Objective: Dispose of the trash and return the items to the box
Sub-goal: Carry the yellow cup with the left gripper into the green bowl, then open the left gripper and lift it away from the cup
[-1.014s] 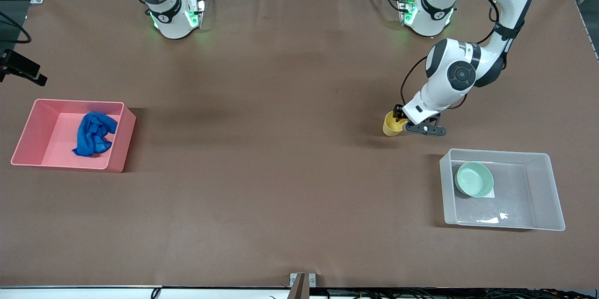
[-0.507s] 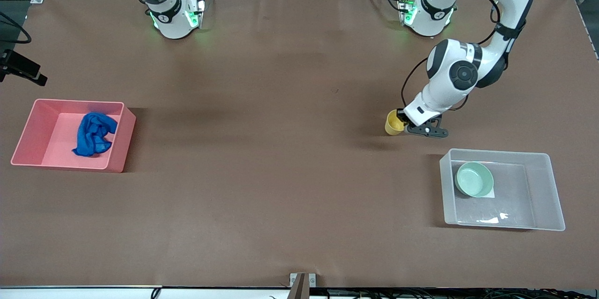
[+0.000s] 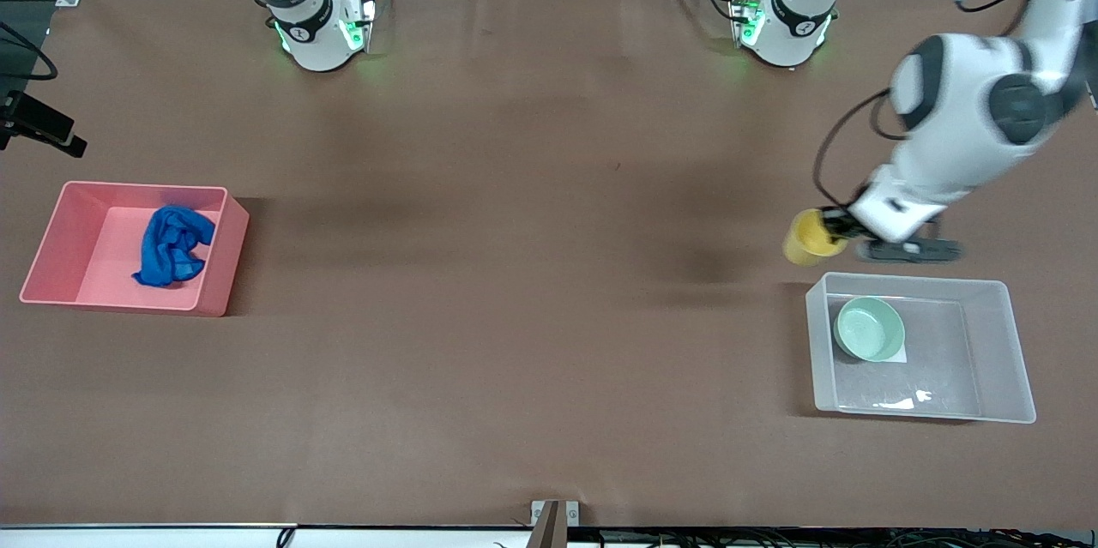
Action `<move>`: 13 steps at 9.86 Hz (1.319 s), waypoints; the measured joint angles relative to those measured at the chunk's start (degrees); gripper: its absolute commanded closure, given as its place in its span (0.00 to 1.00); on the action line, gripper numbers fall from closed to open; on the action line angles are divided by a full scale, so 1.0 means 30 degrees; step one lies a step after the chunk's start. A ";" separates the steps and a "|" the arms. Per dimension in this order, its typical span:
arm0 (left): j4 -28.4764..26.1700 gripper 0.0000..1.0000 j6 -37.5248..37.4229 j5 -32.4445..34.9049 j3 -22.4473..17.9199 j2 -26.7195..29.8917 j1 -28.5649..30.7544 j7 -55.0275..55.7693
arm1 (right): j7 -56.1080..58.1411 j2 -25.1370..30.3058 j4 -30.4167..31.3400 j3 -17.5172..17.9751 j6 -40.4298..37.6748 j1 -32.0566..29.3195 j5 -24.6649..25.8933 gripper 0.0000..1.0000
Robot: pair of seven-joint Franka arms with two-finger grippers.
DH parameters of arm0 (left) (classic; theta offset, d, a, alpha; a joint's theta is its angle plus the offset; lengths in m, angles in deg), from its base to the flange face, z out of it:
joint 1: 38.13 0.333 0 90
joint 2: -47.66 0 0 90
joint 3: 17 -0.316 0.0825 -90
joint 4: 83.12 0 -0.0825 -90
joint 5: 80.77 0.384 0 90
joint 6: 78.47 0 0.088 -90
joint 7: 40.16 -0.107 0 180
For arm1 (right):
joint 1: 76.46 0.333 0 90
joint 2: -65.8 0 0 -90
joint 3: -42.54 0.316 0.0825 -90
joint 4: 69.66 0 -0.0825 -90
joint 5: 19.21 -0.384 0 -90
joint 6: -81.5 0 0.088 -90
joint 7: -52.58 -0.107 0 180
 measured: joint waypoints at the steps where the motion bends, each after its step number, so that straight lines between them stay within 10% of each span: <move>1: 0.1086 1.00 -0.0093 -0.0001 -0.0867 -0.0601 0.0041 -0.0751 | 0.0000 -0.0001 0.0001 -0.0005 -0.0001 -0.0003 0.0000 0.00; 7: 0.6568 0.99 -0.0064 -0.2172 -0.3718 -0.7669 0.0151 -0.4380 | -0.0001 -0.0017 -0.0004 -0.0007 -0.0017 -0.0002 0.0000 0.00; 13: 0.6871 0.91 0.0073 -0.2519 -0.4007 -1.0094 0.0149 -0.5022 | 0.0000 -0.0022 -0.0005 -0.0020 -0.0025 -0.0009 0.0000 0.00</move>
